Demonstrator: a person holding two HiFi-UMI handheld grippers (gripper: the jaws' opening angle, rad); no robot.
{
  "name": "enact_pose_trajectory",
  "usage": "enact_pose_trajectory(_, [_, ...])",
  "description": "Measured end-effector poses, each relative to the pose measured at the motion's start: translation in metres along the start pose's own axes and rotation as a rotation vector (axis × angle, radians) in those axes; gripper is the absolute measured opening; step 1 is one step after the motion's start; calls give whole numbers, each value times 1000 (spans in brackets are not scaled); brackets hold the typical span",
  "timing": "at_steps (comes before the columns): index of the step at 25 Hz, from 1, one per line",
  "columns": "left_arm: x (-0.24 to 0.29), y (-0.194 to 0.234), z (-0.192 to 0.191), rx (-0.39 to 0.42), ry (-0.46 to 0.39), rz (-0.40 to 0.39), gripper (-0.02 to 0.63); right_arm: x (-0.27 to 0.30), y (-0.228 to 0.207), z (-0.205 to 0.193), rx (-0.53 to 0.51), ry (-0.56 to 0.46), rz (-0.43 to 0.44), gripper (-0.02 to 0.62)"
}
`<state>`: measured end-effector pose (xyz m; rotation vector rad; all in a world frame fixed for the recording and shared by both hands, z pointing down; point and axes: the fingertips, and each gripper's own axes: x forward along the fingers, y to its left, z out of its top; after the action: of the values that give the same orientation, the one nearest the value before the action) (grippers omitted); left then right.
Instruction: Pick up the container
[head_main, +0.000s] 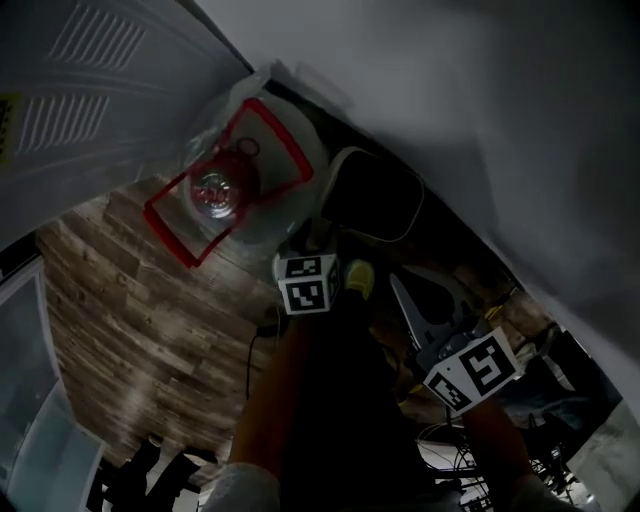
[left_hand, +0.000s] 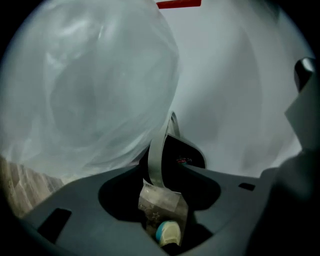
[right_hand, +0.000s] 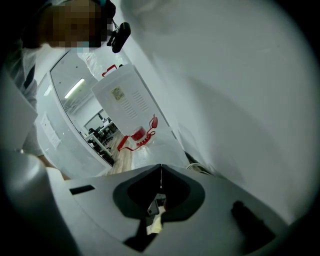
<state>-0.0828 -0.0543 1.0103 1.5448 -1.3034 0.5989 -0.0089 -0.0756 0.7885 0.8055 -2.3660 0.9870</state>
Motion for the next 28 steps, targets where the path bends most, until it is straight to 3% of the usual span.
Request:
enact_pose_trajectory(8, [11, -10, 11, 36, -13, -31, 204, -2, -5, -8, 22, 2, 6, 25])
enact_pose_trajectory(12, [9, -24, 14, 116, 12, -19, 159, -10, -4, -4, 32, 4, 9, 25])
enact_pose_trajectory(16, [21, -48, 22, 204, 44, -51, 155, -18, -9, -1, 32, 7, 1, 25])
enact_pose_trajectory(19, [41, -59, 30, 218, 93, -78, 155, -21, -14, -2, 38, 6, -3, 25])
enact_pose_trajectory(24, [61, -53, 40, 219, 161, -64, 15, -25, -13, -5, 25, 18, -8, 25])
enact_pose_trajectory(28, [52, -73, 44, 200, 191, -146, 14, -30, -10, -1, 17, 18, -9, 25])
